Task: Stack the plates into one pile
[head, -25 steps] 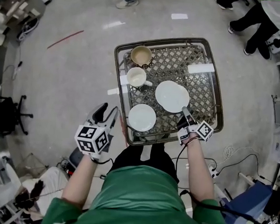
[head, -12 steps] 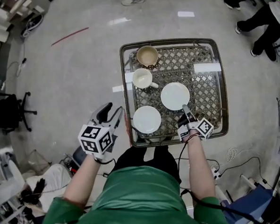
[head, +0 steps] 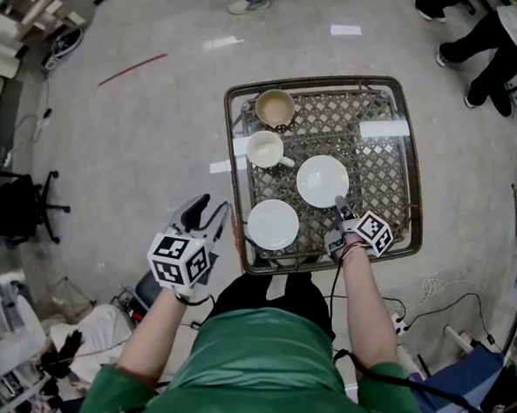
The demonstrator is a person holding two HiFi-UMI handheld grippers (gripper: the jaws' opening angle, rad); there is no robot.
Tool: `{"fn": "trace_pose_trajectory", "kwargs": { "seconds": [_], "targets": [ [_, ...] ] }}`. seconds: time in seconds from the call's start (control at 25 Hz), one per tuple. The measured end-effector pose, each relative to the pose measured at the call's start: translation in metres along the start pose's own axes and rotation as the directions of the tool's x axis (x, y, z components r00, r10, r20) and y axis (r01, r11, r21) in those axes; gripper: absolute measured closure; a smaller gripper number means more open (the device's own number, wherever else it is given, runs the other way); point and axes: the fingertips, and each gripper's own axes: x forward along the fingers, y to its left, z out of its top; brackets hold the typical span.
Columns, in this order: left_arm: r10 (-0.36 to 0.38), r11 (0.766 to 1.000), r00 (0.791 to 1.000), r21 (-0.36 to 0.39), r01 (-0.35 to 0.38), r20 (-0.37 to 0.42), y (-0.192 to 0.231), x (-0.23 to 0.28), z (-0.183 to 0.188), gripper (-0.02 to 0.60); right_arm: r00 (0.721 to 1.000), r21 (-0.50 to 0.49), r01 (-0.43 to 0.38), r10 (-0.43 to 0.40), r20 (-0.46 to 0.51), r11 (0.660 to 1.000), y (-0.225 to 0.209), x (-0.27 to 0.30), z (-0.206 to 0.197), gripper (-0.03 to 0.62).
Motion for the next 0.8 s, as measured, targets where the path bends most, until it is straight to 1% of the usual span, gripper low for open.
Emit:
{"fn": "trace_pose_trajectory", "kwargs": {
  "seconds": [0.12,0.24,0.36,0.48,0.64,0.72,0.76,0.8],
  "targets": [
    [-0.003,1.0,1.0,0.002,0.003,0.001,-0.003,0.0,0.0,0.383,0.999,-0.037,0.029,-0.03,-0.018,0.999,0.002,0.002,-0.002,0.422],
    [-0.006,1.0,1.0,0.0,0.006,0.004,-0.006,0.0,0.0,0.383,0.999,-0.084,0.031,-0.034,-0.037,0.996,0.008,0.004,-0.005,0.348],
    [-0.006,1.0,1.0,-0.003,0.006,0.006,-0.008,-0.002,0.0,0.383,0.997,-0.131,0.058,-0.066,-0.05,0.99,0.009,0.002,-0.006,0.304],
    [-0.005,1.0,1.0,-0.001,0.005,0.01,-0.01,-0.004,0.001,0.383,0.993,-0.157,0.107,-0.112,-0.024,0.982,0.004,-0.006,0.002,0.296],
    [-0.008,1.0,0.999,0.004,0.008,0.031,-0.015,-0.005,0.007,0.383,0.992,-0.197,0.123,-0.121,0.019,0.973,0.007,-0.026,0.016,0.298],
    [-0.008,1.0,0.999,0.005,0.008,0.047,-0.017,-0.006,0.013,0.383,0.993,-0.236,0.114,-0.105,0.048,0.965,0.017,-0.039,0.025,0.298],
    [-0.008,1.0,0.998,0.006,0.007,0.058,-0.019,-0.007,0.017,0.383,0.995,-0.258,0.098,-0.085,0.061,0.961,0.027,-0.047,0.029,0.309],
    [-0.006,1.0,0.997,0.009,0.006,0.072,-0.02,-0.008,0.022,0.383,0.996,-0.282,0.076,-0.058,0.072,0.956,0.039,-0.055,0.035,0.353]
  ]
}}
